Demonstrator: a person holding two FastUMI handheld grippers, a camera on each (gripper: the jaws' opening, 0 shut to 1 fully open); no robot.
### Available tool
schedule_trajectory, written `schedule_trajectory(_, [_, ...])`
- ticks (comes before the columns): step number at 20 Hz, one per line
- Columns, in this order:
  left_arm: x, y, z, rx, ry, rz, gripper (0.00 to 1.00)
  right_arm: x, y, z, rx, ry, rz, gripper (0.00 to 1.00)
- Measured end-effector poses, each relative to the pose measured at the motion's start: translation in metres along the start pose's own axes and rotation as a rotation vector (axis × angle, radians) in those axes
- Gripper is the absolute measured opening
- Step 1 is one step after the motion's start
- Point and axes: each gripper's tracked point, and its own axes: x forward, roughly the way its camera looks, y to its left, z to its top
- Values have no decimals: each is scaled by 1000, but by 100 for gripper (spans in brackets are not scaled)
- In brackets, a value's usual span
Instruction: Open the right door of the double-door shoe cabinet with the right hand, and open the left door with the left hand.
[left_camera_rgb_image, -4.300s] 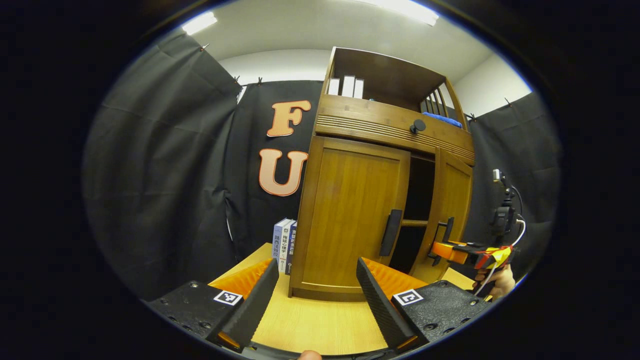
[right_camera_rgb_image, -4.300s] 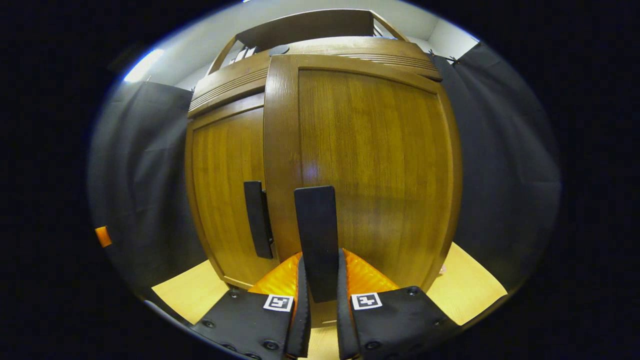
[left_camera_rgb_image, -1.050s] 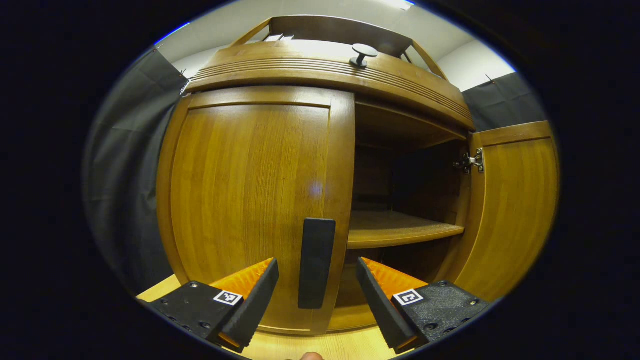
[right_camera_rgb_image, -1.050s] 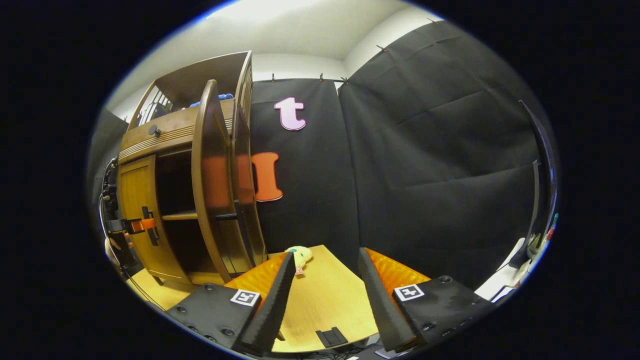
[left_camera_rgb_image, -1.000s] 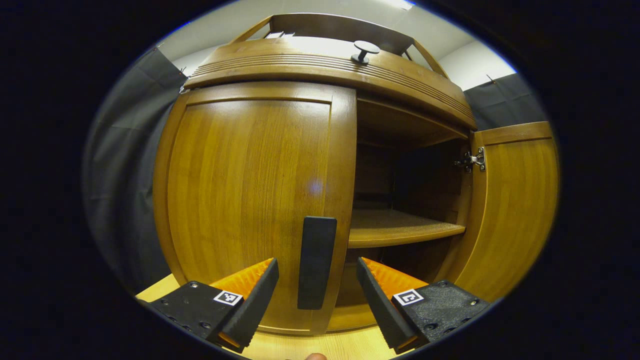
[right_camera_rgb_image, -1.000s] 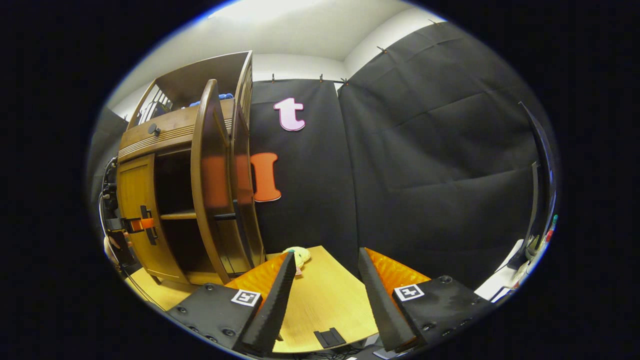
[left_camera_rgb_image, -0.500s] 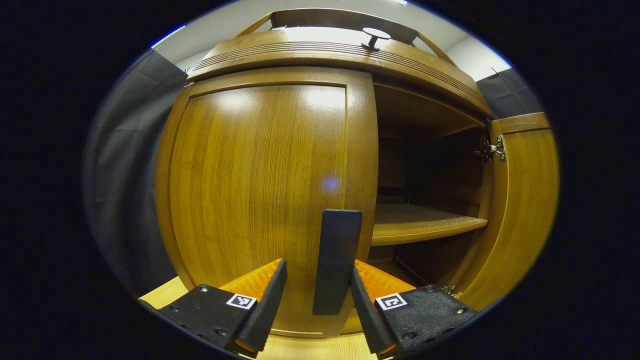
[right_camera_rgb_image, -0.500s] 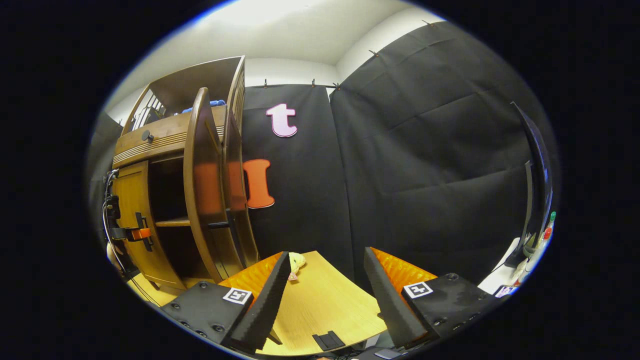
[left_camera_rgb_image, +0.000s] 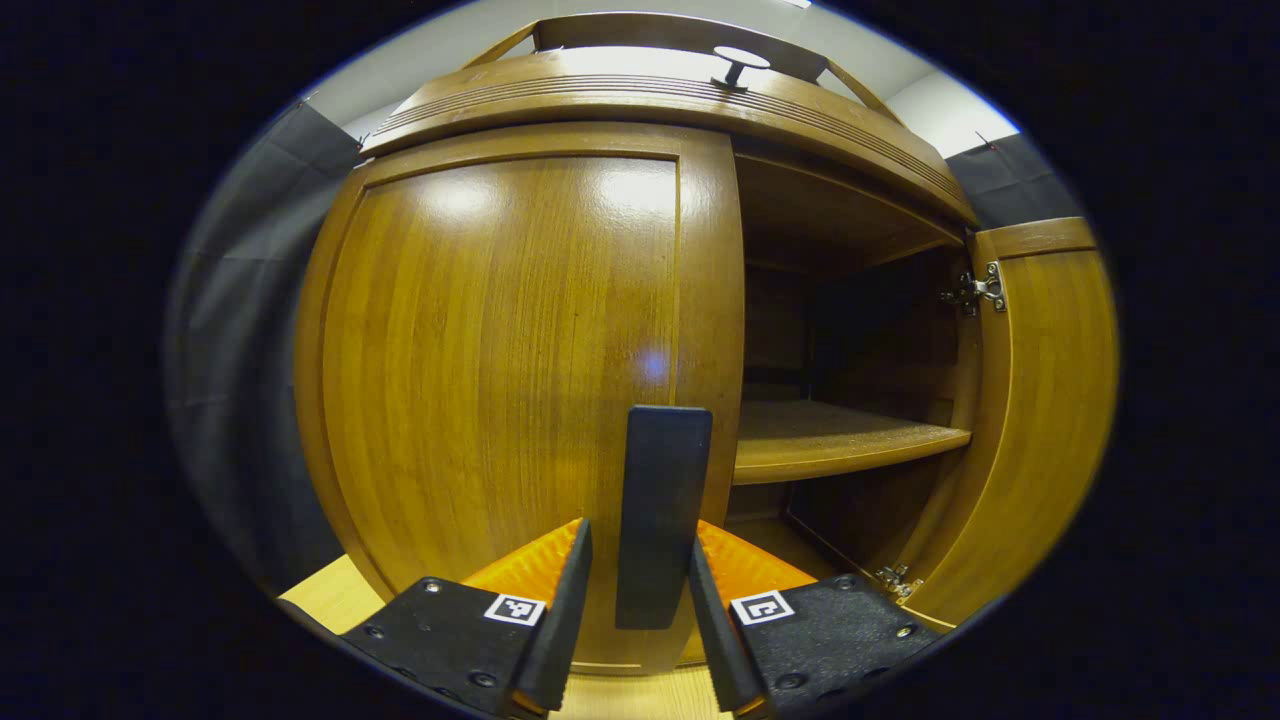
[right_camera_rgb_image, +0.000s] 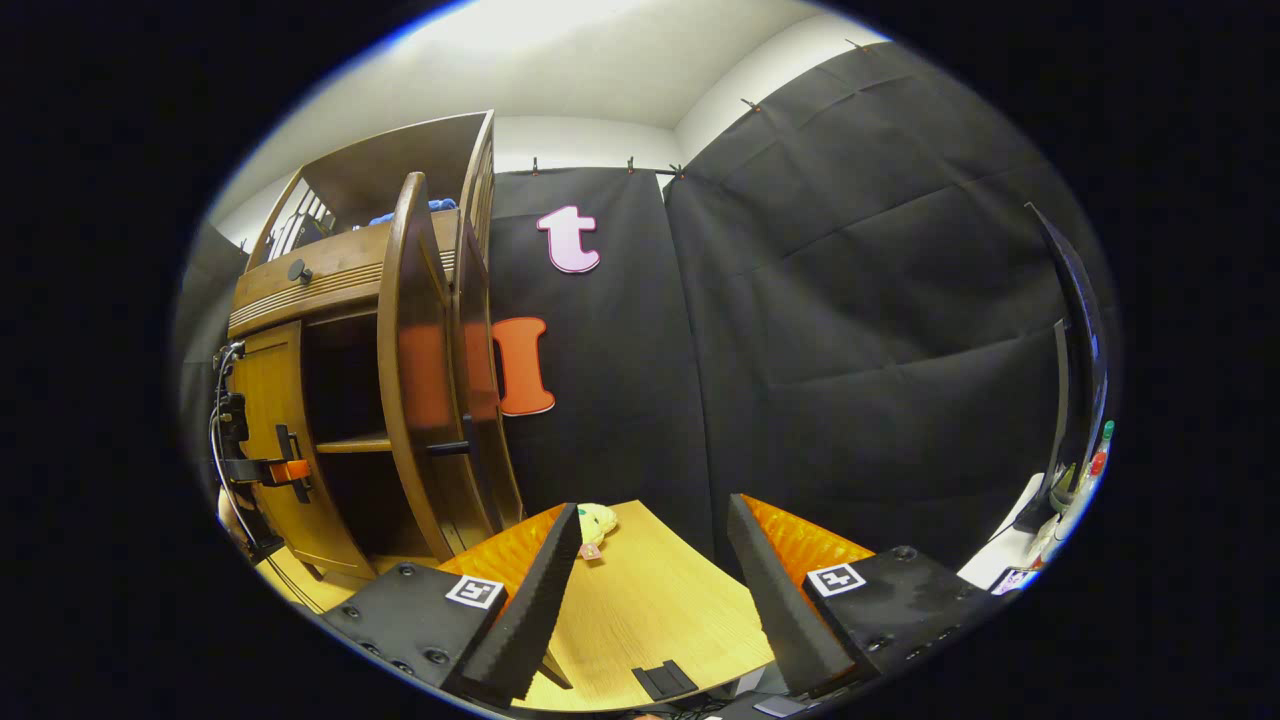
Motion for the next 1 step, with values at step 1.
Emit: schedule_trajectory(1, [-1,-3,-3,-5,9,-10,53,0,1,0,1,2,1,84])
